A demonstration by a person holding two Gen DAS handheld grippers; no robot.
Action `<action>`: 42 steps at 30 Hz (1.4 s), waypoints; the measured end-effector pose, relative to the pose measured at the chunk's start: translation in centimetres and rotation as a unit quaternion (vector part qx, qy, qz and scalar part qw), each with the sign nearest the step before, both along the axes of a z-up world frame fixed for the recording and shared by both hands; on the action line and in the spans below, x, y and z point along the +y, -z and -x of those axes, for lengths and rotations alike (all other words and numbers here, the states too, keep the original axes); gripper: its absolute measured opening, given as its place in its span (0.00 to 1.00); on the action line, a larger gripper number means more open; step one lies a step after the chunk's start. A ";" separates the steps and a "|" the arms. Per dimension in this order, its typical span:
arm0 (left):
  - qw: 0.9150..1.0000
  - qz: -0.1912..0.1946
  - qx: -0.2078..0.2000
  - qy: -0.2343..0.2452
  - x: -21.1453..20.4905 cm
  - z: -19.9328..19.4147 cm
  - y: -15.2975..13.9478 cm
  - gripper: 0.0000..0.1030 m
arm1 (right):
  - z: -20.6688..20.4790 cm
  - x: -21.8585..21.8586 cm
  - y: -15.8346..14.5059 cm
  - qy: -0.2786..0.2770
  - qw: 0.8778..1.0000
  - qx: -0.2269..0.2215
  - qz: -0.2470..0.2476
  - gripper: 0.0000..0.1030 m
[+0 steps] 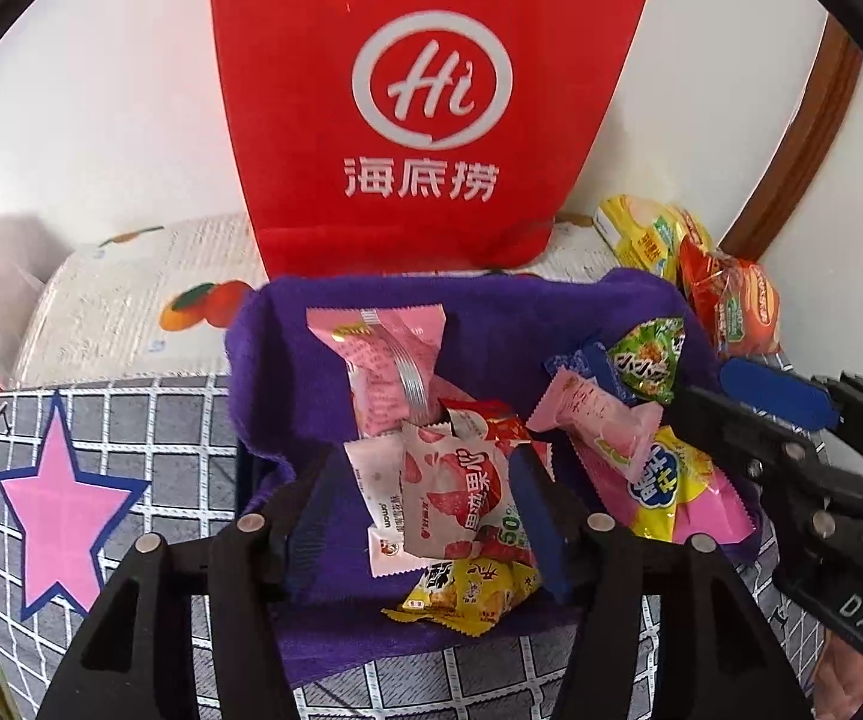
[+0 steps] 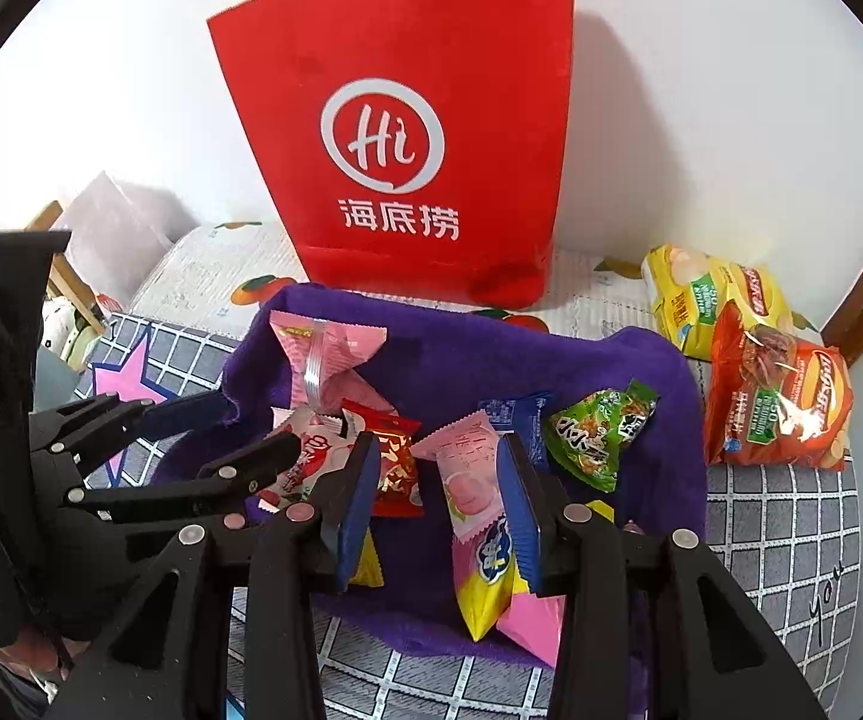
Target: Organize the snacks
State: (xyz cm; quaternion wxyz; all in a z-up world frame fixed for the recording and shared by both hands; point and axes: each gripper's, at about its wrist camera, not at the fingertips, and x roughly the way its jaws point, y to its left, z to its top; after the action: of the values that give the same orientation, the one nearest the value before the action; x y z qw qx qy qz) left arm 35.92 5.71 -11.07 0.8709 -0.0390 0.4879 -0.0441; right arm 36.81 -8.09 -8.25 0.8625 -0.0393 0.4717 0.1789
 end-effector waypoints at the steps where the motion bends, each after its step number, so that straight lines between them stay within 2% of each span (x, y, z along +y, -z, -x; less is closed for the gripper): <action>1: 1.000 -0.001 -0.004 0.000 0.1 0.2 -0.3 0.56 | 0.4 -0.2 -0.2 0.004 1.000 -0.002 -0.003 0.39; 6: 1.000 -0.017 -0.026 0.002 -0.5 1.2 -2.0 0.57 | 2.7 -1.5 -1.0 0.025 0.999 -0.024 0.003 0.46; 11: 0.998 -0.026 -0.049 0.022 -1.6 2.7 -4.1 0.59 | 5.1 -3.7 -1.9 0.055 0.998 -0.022 -0.018 0.49; 15: 0.998 -0.033 -0.057 0.025 -1.7 4.8 -5.7 0.59 | 7.8 -4.5 -3.1 0.058 0.998 -0.026 -0.008 0.54; 18: 0.997 -0.027 -0.069 0.024 -1.2 7.4 -7.0 0.65 | 9.9 -5.0 -4.1 0.073 0.996 -0.032 -0.027 0.57; 22: 0.995 -0.042 -0.088 0.011 -0.9 11.5 -8.5 0.68 | 13.4 -5.3 -5.4 0.081 0.994 -0.050 -0.052 0.61; 27: 0.991 -0.055 -0.121 0.012 -1.4 17.0 -10.3 0.74 | 18.4 -5.2 -6.9 0.094 0.992 -0.079 -0.027 0.61; 31: 0.987 -0.079 -0.141 0.013 -2.5 20.7 -10.9 0.76 | 22.0 -5.8 -7.8 0.095 0.991 -0.088 -0.030 0.62; 36: 0.985 -0.072 -0.154 0.009 -3.2 24.8 -11.6 0.78 | 26.2 -6.8 -8.5 0.110 0.988 -0.103 -0.031 0.81; 40: 0.983 -0.074 -0.168 -0.001 -3.1 27.6 -12.0 0.81 | 29.3 -7.2 -8.8 0.115 0.987 -0.111 -0.026 0.83; 42: 0.983 -0.071 -0.171 -0.008 -3.0 28.7 -12.3 0.82 | 30.4 -7.6 -9.1 0.121 0.986 -0.114 -0.034 0.88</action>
State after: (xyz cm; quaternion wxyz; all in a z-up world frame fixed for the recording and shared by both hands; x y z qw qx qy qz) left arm 7.25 2.74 1.21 0.9424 0.0270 0.3333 -0.0088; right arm 6.36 -15.70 0.85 0.9267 0.0276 0.3653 0.0840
